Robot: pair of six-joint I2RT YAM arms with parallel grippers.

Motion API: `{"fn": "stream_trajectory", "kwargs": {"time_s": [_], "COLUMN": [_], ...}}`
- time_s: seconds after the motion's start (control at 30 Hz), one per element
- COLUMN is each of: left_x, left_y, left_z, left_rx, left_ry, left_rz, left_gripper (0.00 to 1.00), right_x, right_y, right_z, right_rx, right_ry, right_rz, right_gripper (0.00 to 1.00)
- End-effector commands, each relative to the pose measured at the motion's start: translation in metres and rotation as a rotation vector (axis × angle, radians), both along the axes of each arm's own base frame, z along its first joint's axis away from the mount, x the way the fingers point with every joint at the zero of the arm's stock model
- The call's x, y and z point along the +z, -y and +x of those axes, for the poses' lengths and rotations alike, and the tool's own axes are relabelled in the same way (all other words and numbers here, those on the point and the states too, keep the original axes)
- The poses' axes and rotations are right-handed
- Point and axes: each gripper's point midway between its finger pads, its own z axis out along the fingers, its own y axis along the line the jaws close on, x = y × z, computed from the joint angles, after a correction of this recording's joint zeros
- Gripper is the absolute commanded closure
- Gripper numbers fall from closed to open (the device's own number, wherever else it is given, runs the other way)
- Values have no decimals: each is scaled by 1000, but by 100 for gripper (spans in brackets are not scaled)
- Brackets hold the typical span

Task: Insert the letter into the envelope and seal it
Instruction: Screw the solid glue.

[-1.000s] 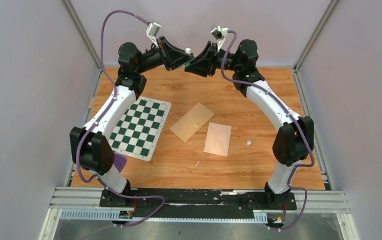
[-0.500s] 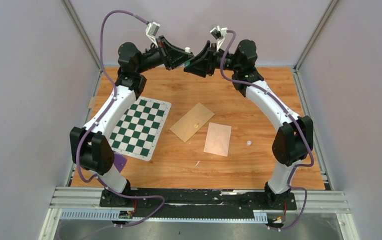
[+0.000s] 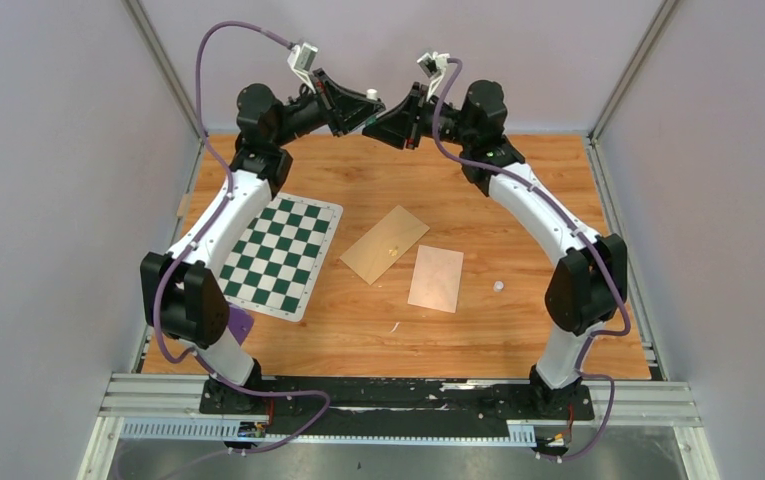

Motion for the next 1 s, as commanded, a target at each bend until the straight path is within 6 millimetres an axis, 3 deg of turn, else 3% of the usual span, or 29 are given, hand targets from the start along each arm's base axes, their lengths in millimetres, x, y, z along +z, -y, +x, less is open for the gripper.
{"fn": "stream_trajectory", "kwargs": {"time_s": [0.0, 0.23, 0.43, 0.57, 0.97], "left_x": [15, 12, 6, -5, -39], "left_y": [-2, -9, -10, -23, -44], "left_z": [3, 24, 33, 45, 57], "left_rx": [88, 276, 417, 567, 780], "left_ry": [131, 100, 65, 6, -213], "left_rz": [18, -1, 10, 17, 63], "left_gripper": [100, 100, 100, 100, 100], "right_x": [37, 64, 74, 83, 75], "right_y": [16, 11, 29, 32, 23], "right_z": [27, 8, 30, 30, 39], "right_rx": [-329, -640, -1001, -1030, -1055], "right_ry": [60, 334, 353, 364, 396], "right_rz": [38, 16, -29, -7, -59], "right_gripper": [100, 100, 100, 100, 100]}}
